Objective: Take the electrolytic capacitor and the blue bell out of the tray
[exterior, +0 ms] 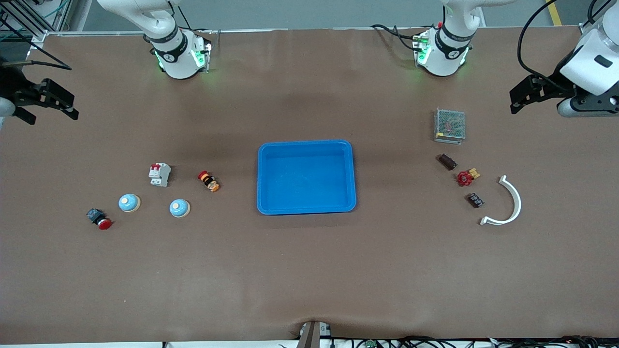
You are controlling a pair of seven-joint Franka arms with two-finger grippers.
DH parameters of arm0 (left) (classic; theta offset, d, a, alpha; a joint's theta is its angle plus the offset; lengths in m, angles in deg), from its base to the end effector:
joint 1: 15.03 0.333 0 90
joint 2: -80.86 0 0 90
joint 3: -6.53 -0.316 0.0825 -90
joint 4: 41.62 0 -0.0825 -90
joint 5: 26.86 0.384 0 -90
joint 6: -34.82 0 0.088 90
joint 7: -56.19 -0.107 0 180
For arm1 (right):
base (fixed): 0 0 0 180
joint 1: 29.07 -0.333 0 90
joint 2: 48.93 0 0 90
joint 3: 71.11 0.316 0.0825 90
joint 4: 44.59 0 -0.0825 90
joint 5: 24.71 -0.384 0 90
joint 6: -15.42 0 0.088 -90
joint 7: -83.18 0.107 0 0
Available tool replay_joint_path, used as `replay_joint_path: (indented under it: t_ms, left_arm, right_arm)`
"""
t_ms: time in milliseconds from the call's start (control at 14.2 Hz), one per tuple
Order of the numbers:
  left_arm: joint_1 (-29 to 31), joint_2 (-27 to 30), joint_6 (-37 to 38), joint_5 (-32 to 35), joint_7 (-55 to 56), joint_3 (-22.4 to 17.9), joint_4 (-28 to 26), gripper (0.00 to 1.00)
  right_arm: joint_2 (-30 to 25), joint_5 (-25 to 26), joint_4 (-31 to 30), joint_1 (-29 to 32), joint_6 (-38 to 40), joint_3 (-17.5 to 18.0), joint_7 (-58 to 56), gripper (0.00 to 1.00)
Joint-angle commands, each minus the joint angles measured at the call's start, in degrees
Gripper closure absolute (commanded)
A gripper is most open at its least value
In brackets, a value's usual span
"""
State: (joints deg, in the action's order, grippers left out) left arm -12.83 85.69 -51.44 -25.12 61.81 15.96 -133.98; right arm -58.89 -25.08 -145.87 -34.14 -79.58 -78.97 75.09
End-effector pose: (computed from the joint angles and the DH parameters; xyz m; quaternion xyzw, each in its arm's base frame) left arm 0.5174 -0.0662 0.6444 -0.9996 0.0129 0.0091 0.0232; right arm 0.5067 -0.0301 0.6301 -0.9983 -0.0467 -0.0326 0.0120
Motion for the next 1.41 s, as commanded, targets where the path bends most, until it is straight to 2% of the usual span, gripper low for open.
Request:
replay_joint_path:
  t_ms: [0,1059,1341]
  left_arm:
    - [-0.18,1.33,0.66,-1.04,-0.70,-0.72,-0.55,0.00]
    - [-0.09,0.54,0.04,-1.83,-0.88,-0.72,0.33,0.00]
    - [-0.09,-0.77,0.04,-1.40,-0.88,-0.72,2.26,0.00]
  right_arm:
    - [-0.59,0.63,0.99,1.29,0.34,0.48,0.88,0.00]
    - [-0.59,0.20,1.52,1.56,-0.28,0.83,3.78,0.00]
    - [-0.68,0.63,1.52,1.56,-0.36,0.83,3.78,0.00]
